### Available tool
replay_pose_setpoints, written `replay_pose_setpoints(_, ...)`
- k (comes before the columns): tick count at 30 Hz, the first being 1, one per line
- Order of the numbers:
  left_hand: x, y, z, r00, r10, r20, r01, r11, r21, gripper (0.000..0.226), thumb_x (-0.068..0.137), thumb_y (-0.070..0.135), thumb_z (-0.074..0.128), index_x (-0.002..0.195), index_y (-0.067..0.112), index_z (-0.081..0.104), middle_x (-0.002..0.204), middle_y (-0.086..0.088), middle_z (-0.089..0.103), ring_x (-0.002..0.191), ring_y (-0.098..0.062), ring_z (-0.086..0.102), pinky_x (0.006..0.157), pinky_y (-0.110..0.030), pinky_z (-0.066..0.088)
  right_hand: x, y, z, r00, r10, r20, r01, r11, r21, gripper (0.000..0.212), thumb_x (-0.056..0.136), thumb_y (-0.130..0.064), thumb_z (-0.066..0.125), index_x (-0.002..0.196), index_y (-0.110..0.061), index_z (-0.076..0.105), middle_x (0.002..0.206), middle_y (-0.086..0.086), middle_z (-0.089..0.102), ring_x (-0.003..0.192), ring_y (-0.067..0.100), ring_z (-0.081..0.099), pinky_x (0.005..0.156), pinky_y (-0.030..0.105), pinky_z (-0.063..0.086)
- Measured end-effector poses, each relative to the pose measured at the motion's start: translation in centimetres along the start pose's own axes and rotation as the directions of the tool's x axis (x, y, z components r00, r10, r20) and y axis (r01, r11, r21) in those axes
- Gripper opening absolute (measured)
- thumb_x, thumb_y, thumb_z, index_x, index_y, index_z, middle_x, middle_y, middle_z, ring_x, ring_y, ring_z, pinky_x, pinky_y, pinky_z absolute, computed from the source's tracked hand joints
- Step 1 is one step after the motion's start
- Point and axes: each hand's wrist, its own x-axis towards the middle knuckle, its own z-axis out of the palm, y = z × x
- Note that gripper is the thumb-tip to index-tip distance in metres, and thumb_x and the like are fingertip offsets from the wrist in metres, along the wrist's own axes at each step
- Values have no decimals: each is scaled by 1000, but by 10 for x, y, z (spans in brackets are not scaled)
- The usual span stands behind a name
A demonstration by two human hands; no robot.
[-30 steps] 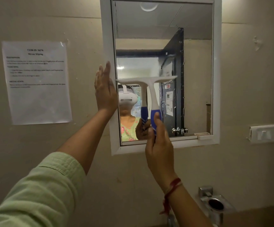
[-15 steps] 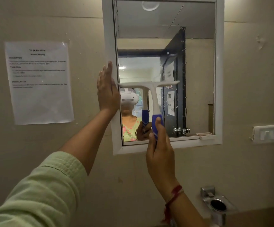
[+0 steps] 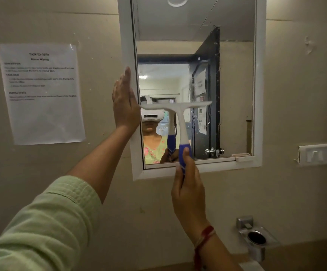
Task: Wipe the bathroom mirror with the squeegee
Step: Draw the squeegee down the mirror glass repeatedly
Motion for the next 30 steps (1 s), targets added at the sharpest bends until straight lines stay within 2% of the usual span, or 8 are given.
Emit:
replay_pose_setpoints(3,1,0,0,1000,8,-2,-8,1000,-5,45,99,7,25,143,10,24,150,-9,31,140,-28,27,117,-35,16,-11,1,1,1000,16,-11,-16,1000,9,46,92,-35,33,136,-37,19,114,8,55,78,14,58,63,30,56)
replay_pose_setpoints(6,1,0,0,1000,6,-1,-6,1000,-16,45,99,7,26,143,11,24,149,-10,34,136,-32,32,115,-44,23,17,-3,-2,998,-36,-50,36,999,11,46,96,-34,33,138,-41,18,108,-2,52,72,10,56,56,27,52)
replay_pose_setpoints(9,1,0,0,1000,6,-2,-6,1000,-16,44,98,7,26,143,10,25,147,-11,36,134,-33,35,112,-49,26,34,-4,-2,997,-57,-59,56,998,-29,46,97,-33,31,139,-38,16,106,1,54,73,11,55,56,29,52)
replay_pose_setpoints(16,0,1,-1,1000,26,0,-26,1000,2,45,98,5,26,143,8,25,150,-9,33,137,-28,31,116,-43,20,-23,7,1,1000,16,-5,-16,1000,-19,50,96,-27,38,138,-40,13,110,10,54,75,16,57,60,39,57)
replay_pose_setpoints(20,1,1,-1,1000,18,2,-18,1000,3,45,98,5,26,143,7,24,149,-10,33,136,-29,33,115,-44,22,15,0,-4,998,-33,-43,33,999,-13,48,96,-30,35,140,-38,18,110,7,55,74,14,57,56,35,55)
replay_pose_setpoints(23,0,2,-1,1000,15,3,-15,1000,5,45,98,5,27,143,7,24,149,-10,33,135,-31,35,113,-46,25,25,-4,-8,998,-54,-24,54,998,-31,51,97,-31,33,141,-42,11,110,7,54,76,15,56,58,36,55)
replay_pose_setpoints(27,1,1,-1,1000,10,2,-10,1000,13,45,98,4,27,143,7,23,148,-11,36,133,-33,36,112,-46,26,-11,3,-5,1000,-4,6,4,999,-41,56,95,-28,36,138,-47,4,99,8,53,66,17,54,54,40,54)
replay_pose_setpoints(30,0,2,-1,1000,10,-8,-10,1000,14,45,98,4,27,143,7,24,149,-9,33,137,-28,32,115,-43,22,-35,8,-2,999,22,31,-21,999,-27,59,95,-20,42,139,-41,10,102,9,53,67,13,54,57,36,56)
